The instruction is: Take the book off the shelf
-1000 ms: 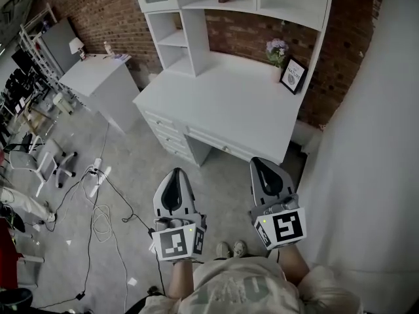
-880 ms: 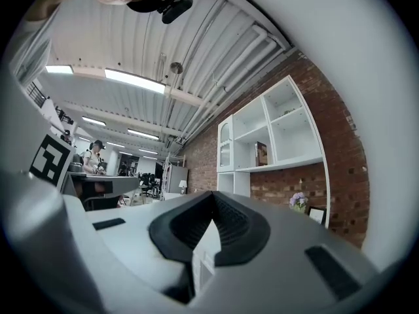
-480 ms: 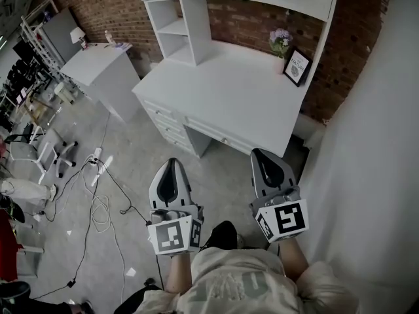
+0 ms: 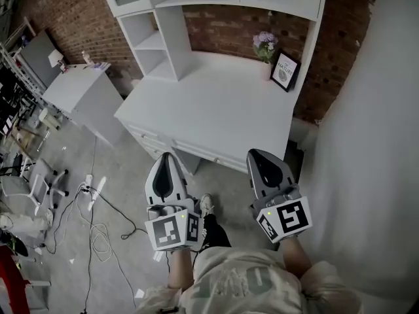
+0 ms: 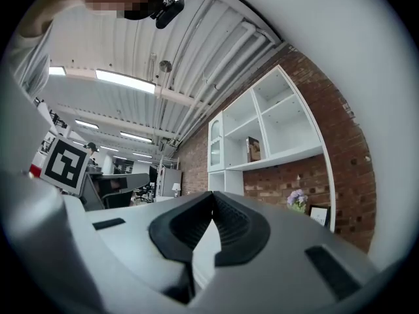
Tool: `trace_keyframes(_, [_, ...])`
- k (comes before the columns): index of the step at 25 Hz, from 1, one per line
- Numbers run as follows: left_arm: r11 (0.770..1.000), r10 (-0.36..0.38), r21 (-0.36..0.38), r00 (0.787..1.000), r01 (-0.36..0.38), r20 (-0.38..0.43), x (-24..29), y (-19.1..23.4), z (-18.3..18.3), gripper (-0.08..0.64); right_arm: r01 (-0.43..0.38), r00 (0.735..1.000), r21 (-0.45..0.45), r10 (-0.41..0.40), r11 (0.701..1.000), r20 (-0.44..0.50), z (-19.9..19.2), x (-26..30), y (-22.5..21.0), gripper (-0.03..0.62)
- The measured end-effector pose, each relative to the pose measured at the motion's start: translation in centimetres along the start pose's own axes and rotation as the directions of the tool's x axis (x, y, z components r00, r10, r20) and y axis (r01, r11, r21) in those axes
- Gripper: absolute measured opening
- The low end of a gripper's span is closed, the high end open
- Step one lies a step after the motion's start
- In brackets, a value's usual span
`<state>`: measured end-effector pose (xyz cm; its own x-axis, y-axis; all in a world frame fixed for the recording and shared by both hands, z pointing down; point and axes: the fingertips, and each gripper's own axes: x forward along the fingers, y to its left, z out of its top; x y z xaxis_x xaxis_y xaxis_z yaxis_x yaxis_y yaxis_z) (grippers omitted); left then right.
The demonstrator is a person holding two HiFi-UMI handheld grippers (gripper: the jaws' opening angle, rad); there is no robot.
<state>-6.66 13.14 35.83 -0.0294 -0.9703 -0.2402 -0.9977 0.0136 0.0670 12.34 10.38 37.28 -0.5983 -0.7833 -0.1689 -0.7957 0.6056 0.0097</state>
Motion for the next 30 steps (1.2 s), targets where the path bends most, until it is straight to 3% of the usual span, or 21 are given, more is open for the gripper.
trace_keyframes(7, [0.998,-0.065,0.005,0.998,0.065,-0.015,12.3,4.0,-2.5,0.017,0.028,1.0,-0.035,-0.028,0.999,-0.01,-2.1,11.6,-2.1,0.015])
trace_keyframes(16, [0.994,-0.107,-0.033,0.994,0.106,-0.016,28.2,12.8,-2.5,0.015,0.042,0.999,-0.019,-0.042,0.999,0.005,-2.4,30.3,-3.4,0.015])
trace_keyframes(24, [0.986,-0.145,-0.092,0.988,0.139,-0.059,34.3,14.7,-5.6,0.015,0.026,0.997,-0.056,-0.03,0.998,-0.069,-4.6,37.9,-4.1,0.015])
trace_keyframes(30, [0.99,-0.118,-0.083,0.993,0.115,-0.027,36.7,15.5,-4.9,0.015,-0.039,0.999,-0.085,0.038,0.996,-0.016,-3.2,42.2,-4.5,0.015])
